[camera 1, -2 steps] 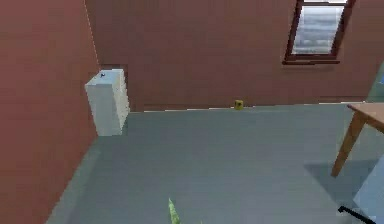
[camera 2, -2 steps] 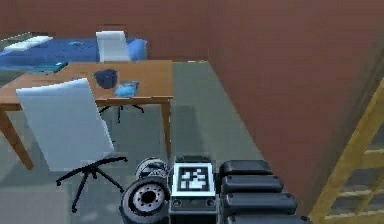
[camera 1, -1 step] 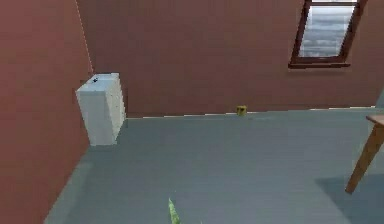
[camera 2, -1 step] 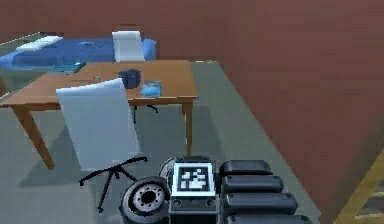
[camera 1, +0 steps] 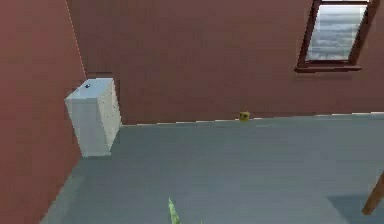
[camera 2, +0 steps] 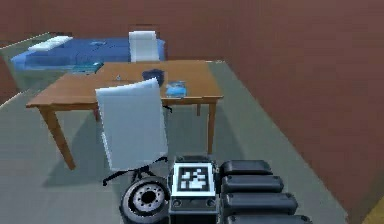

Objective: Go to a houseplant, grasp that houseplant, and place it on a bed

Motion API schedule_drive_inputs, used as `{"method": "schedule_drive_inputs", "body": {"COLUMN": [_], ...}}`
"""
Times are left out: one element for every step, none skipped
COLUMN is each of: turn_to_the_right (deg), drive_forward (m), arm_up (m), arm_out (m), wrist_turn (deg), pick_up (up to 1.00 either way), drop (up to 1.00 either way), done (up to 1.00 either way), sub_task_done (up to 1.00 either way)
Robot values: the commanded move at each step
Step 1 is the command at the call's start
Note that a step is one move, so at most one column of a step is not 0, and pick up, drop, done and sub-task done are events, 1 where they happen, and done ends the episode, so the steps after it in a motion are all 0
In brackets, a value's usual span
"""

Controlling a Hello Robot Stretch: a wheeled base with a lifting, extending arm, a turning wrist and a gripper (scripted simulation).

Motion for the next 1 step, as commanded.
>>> {"method": "schedule_drive_inputs", "body": {"turn_to_the_right": [24.0], "drive_forward": [0.0], "arm_up": [0.0], "arm_out": [0.0], "wrist_turn": [0.0], "pick_up": [0.0], "drop": [0.0], "done": [0.0], "sub_task_done": [0.0]}}
